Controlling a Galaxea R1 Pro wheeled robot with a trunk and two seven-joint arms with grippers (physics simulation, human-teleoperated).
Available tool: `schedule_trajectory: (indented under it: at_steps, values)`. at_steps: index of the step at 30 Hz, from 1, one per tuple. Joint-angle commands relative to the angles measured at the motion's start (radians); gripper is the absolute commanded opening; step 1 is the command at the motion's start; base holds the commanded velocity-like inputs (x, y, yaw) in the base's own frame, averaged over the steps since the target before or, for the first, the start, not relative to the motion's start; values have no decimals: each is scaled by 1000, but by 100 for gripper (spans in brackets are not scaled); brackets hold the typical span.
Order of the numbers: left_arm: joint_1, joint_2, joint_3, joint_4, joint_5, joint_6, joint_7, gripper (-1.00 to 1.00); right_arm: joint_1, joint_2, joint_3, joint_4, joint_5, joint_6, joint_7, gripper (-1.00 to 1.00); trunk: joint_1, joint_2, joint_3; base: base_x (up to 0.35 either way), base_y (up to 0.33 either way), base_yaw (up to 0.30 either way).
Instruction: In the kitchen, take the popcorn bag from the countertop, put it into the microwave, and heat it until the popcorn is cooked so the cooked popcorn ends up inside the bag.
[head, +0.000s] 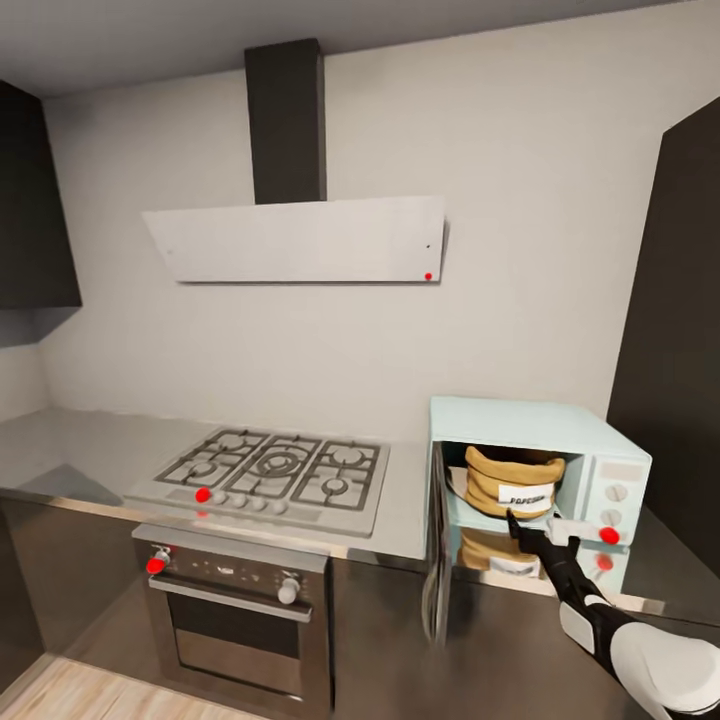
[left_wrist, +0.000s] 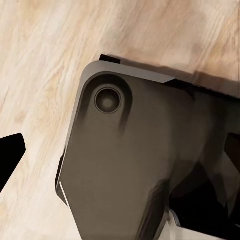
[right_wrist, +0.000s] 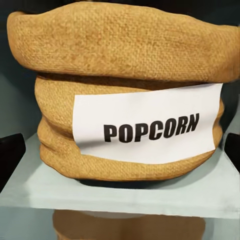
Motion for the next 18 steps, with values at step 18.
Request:
schedule_trajectory:
  at_steps: [18]
  values:
    - [0,0,2,-2,-1,1,0,100,-1,-5,-7,3,-4,-7,9,100,1,-1,-1,187,-24,0]
